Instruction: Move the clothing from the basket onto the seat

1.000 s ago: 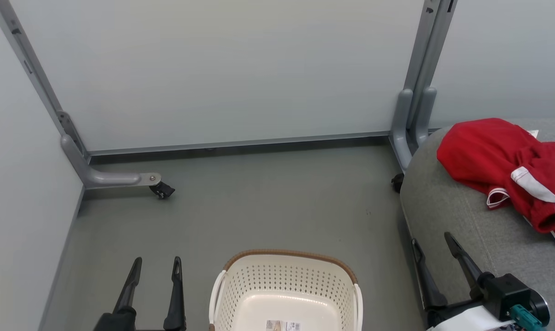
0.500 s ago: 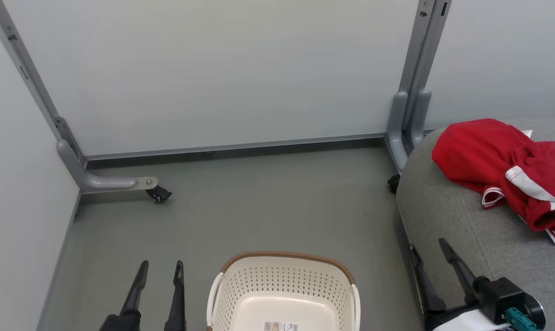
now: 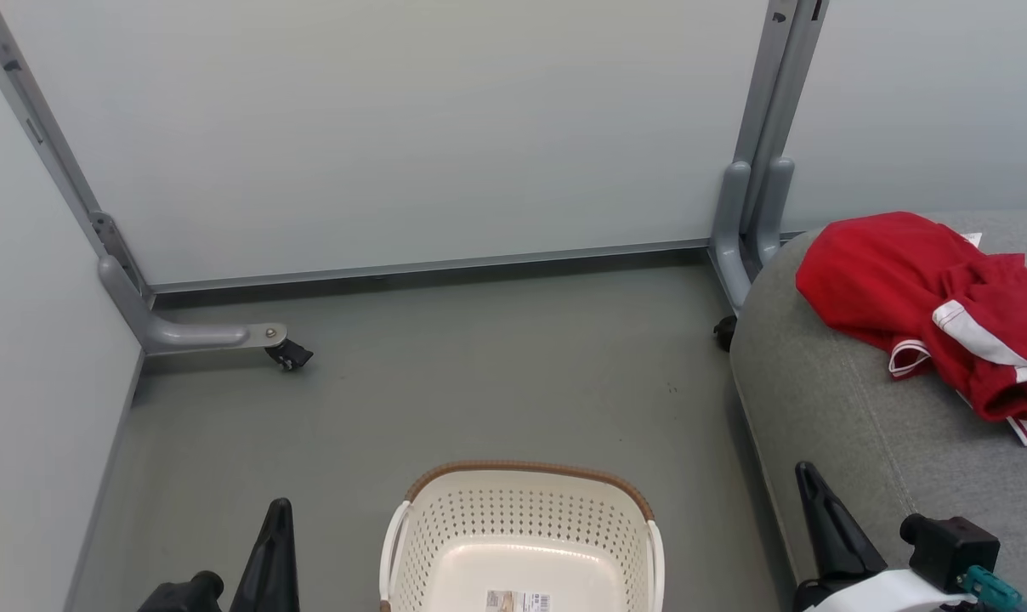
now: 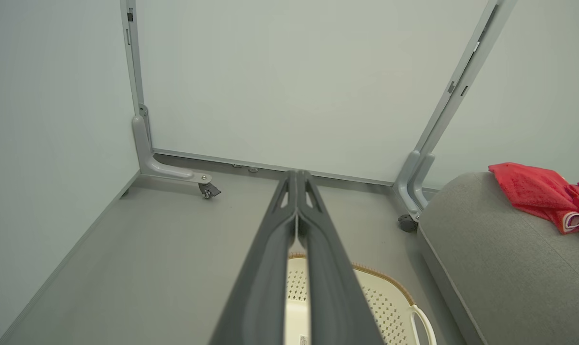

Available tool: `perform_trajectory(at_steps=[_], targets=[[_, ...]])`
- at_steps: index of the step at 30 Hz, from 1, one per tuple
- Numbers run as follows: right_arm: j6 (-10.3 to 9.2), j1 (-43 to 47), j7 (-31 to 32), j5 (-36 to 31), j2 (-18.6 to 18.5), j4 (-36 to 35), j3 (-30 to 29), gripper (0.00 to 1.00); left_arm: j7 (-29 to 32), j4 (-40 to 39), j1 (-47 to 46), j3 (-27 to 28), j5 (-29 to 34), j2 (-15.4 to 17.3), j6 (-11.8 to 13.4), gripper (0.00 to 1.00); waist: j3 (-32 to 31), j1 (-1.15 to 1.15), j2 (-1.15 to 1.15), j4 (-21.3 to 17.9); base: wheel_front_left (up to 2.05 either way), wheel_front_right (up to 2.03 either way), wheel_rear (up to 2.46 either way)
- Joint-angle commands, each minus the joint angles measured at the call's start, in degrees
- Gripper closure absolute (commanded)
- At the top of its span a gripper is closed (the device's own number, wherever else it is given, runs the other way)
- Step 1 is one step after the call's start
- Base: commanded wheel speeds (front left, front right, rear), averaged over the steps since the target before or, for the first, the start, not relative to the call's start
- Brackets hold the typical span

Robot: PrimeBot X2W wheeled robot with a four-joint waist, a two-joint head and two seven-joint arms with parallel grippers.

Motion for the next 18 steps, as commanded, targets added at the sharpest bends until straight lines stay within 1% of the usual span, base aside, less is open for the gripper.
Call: perform_trajectory(at_steps=[1, 18], targets=[[-0.01, -1.98, 0.46, 2.8, -0.53, -0.56, -0.4, 1.0, 0.4, -0.5, -2.32, 0.65, -2.83, 0.3, -0.41, 1.0, 0.09, 0.0, 0.0, -0.07, 0.0, 0.0, 0.0], [-0.02, -4.61, 4.03, 19.35, -1.15, 1.1, -1.79, 1.0, 4.15, 1.42, -5.73, 2.96, -19.46, 0.55, -1.73, 1.0, 1.0, 0.0, 0.0, -0.75, 0.0, 0.0, 0.0]])
